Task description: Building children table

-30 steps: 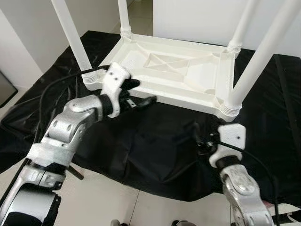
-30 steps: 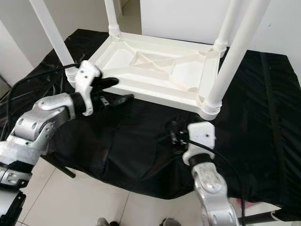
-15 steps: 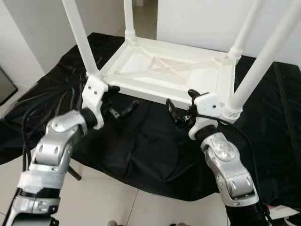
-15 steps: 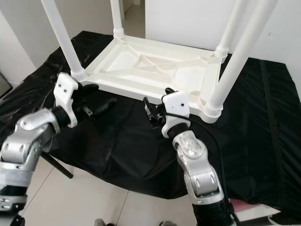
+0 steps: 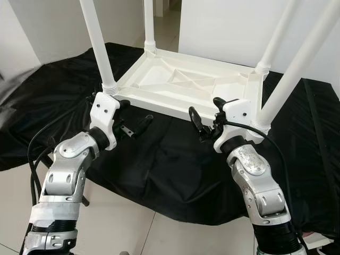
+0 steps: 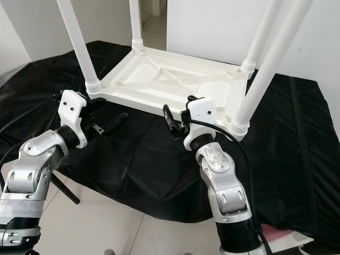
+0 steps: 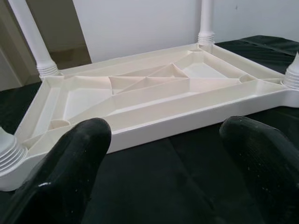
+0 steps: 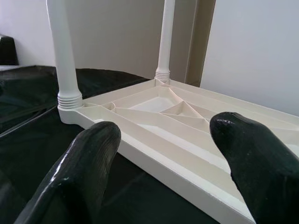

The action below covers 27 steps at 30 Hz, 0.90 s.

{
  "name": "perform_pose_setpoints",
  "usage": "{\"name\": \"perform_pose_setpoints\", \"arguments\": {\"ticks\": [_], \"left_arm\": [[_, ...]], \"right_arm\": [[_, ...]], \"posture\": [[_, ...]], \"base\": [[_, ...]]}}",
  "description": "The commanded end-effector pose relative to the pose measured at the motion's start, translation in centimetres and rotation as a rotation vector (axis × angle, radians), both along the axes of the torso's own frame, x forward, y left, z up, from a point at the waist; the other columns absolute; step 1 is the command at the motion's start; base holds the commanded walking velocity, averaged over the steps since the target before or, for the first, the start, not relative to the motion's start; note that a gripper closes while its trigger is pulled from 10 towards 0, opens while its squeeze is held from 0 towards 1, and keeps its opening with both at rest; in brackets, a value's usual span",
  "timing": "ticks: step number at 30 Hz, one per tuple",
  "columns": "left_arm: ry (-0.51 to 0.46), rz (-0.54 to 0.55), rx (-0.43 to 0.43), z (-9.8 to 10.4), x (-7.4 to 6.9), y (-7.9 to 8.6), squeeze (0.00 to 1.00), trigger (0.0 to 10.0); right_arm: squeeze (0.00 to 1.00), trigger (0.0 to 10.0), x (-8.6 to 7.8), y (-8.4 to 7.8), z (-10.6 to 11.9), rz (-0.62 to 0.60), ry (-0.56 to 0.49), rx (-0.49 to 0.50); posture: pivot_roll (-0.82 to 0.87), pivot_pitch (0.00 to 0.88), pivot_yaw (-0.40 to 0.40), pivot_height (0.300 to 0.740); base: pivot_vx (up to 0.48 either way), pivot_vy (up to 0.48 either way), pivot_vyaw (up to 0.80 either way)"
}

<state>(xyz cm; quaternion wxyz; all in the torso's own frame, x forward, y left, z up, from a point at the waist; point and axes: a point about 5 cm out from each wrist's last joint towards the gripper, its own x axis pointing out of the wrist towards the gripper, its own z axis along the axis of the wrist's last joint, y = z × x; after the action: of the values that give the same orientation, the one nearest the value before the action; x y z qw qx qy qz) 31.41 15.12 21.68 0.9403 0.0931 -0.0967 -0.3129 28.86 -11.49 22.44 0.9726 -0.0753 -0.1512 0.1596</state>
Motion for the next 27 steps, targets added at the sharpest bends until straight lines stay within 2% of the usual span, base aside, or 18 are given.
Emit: {"name": "perform_pose_setpoints", "arguments": {"ticks": [1, 9, 27], "left_arm": [[-0.072, 0.466, -0.106, 0.7, 0.9, 2.3, 0.00, 10.0], [-0.072, 0.465, -0.095, 1.1, 1.5, 2.1, 0.00, 10.0], [-0.068, 0.453, -0.117, 1.2, 2.0, 1.4, 0.00, 10.0]], "right_arm": [[0.00, 10.0, 0.1, -0.1, -0.5, -0.006, 0.023, 0.023], [0.00, 10.0, -0.1, 0.5, -1.1, -0.009, 0.041, 0.047], [0.00, 10.0, 0.3, 0.4, -0.7, -0.026, 0.027, 0.038]], "posture": [[-0.13, 0.049, 0.022, 0.740], [-0.13, 0.059, 0.029, 0.740], [-0.13, 0.076, 0.021, 0.740]], "base": [[0.000, 0.000, 0.00], [0.000, 0.000, 0.00], [0.000, 0.000, 0.00]]}}
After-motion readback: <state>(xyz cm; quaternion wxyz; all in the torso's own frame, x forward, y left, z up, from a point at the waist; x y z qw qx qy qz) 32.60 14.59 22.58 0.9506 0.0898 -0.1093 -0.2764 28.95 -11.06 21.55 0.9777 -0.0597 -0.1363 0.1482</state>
